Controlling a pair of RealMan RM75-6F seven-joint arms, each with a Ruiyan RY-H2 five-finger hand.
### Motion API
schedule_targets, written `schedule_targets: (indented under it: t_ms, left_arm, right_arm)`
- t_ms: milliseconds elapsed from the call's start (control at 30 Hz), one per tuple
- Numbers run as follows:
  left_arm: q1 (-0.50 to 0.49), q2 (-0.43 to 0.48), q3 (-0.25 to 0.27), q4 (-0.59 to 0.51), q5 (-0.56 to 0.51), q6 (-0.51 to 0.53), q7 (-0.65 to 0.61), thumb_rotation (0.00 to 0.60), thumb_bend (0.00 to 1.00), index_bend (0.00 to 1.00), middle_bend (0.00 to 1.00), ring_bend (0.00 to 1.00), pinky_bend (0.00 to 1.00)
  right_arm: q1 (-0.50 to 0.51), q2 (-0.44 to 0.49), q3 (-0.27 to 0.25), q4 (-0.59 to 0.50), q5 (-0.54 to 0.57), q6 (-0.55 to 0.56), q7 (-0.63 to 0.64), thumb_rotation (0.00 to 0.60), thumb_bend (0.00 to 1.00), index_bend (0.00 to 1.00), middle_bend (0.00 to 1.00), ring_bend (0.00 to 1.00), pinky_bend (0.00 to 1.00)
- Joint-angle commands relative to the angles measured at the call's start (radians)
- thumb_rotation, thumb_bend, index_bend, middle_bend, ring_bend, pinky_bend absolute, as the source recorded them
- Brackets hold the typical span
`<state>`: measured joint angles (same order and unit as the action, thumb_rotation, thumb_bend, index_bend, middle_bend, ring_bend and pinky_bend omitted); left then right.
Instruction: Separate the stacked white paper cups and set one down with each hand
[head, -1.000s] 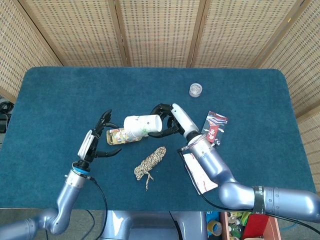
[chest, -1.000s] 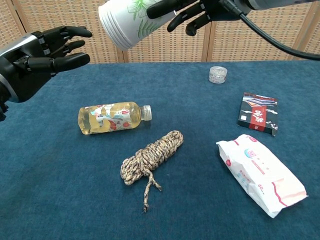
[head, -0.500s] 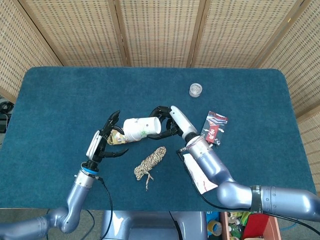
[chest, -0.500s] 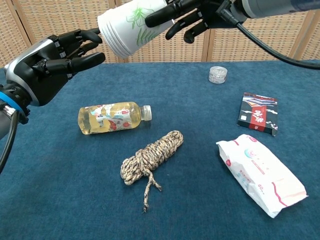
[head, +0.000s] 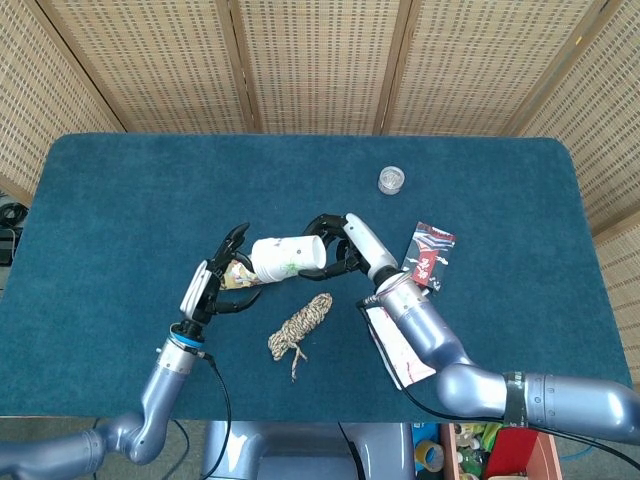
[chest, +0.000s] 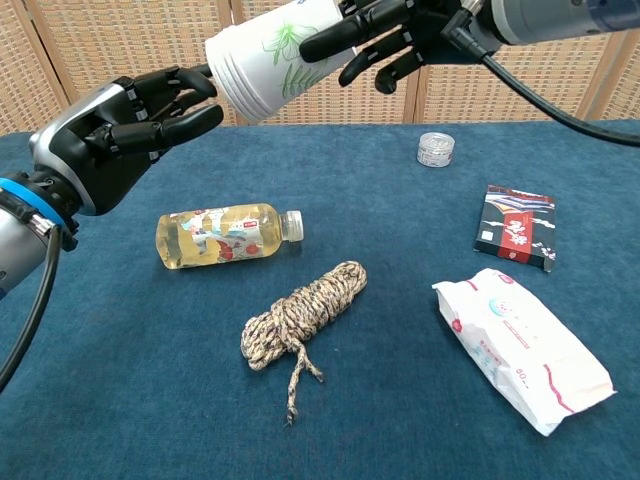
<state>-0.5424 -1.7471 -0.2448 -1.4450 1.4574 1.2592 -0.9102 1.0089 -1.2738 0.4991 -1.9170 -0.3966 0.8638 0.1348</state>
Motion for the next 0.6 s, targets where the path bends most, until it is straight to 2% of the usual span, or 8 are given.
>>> schedule_targets:
  t_ms: [33, 600]
  left_arm:
    - [-0.003, -0.001, -0.003, -0.001, -0.001, 0.000, 0.001, 0.600, 0.28, 0.52, 0.08, 0.00, 0.00]
    - [-0.015, -0.009, -0.004, -0.006, -0.008, -0.004, -0.003, 0.600, 0.32, 0.55, 0.10, 0.00, 0.00]
  right_arm:
    - [0.000, 0.001, 0.000, -0.001, -0.002, -0.001, 0.001, 0.600, 0.27, 0.73, 0.64, 0.52, 0.77]
    - [-0.002, 0.012, -0.008, -0.010, -0.007, -0.008, 0.007, 0.600, 0.27, 0.73, 0.64, 0.52, 0.77]
